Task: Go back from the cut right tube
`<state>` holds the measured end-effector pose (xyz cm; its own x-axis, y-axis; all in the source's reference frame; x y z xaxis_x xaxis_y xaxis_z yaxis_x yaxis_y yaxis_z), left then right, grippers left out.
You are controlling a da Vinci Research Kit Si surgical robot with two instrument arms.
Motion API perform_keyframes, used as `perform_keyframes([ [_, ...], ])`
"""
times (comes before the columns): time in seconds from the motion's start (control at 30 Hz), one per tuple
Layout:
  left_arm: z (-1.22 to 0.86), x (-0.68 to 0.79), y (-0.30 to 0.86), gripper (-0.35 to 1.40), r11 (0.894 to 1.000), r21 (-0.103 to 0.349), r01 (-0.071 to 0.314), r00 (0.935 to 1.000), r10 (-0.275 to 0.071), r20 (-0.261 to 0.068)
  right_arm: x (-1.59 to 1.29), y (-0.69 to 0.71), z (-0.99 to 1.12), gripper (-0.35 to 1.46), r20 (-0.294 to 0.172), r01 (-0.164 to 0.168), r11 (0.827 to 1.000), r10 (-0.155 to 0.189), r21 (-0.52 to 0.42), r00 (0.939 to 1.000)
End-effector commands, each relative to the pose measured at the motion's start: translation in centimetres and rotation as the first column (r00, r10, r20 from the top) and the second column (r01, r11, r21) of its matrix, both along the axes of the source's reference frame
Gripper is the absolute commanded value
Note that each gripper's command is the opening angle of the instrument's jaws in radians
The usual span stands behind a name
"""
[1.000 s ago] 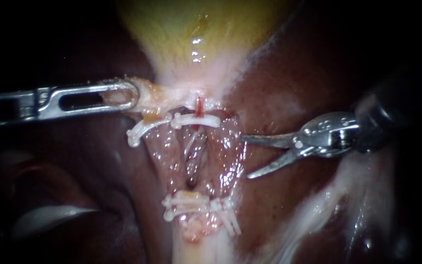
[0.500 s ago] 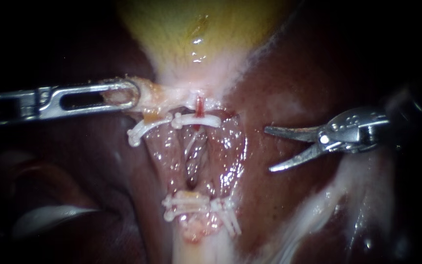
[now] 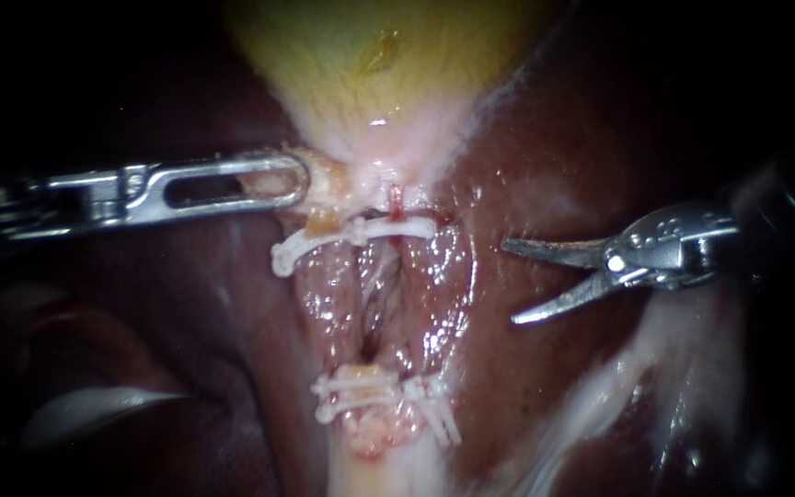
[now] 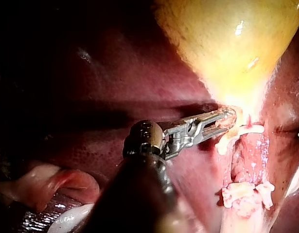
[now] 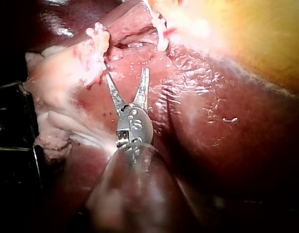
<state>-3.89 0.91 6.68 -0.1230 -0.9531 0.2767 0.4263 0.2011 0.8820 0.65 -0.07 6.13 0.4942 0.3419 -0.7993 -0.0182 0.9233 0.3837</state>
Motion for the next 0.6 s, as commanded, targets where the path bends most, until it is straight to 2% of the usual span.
perform_keyframes([
  [0.03,0.04,-0.03,-0.01,-0.35,1.000,0.002,-0.006,1.0000,0.006,-0.006,0.01,0.00,0.00,1.44,0.000,-0.001,1.000,0.001,0.000,1.0000],
  [0.27,0.23,-0.17,-0.02,-0.35,1.000,0.005,-0.022,0.9996,0.022,-0.015,0.00,0.00,-0.01,1.44,0.000,-0.001,1.000,0.001,0.000,1.0000],
  [0.6,0.24,-0.21,-0.03,-0.35,1.000,0.008,-0.029,0.9995,0.029,-0.016,-0.01,0.01,-0.02,1.44,-0.002,-0.003,1.000,0.003,0.001,1.0000],
])
